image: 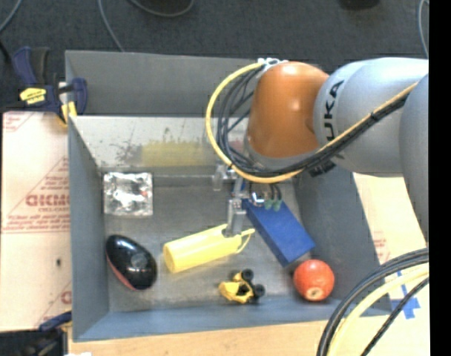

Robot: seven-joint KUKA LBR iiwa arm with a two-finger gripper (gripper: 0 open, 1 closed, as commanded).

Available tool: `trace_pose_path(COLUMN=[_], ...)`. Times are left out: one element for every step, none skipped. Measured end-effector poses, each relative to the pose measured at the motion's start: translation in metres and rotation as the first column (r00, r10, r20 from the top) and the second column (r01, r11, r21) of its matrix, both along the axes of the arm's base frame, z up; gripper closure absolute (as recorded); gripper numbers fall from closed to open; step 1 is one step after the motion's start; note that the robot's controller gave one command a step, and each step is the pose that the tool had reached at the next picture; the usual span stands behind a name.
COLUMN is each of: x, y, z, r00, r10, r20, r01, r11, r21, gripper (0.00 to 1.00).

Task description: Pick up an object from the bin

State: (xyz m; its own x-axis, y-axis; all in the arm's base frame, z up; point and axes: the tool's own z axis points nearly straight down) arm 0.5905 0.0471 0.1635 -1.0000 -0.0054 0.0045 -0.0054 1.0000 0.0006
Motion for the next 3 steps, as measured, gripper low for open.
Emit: trace_pose_path(x=[0.001, -0.031, -0.036], y=[0.0, 0.0, 0.0], z=[0.004, -0.035, -0.093], r00=[1.0, 0.999, 0.987], r10=[-0.001, 0.034, 0.159], r20=[0.006, 0.012, 0.009], r01=[0.001, -0.034, -0.159], r11=[1.0, 0.999, 0.987], r21=[0.0, -0.001, 0.0], gripper=[0.0, 0.0, 1.0])
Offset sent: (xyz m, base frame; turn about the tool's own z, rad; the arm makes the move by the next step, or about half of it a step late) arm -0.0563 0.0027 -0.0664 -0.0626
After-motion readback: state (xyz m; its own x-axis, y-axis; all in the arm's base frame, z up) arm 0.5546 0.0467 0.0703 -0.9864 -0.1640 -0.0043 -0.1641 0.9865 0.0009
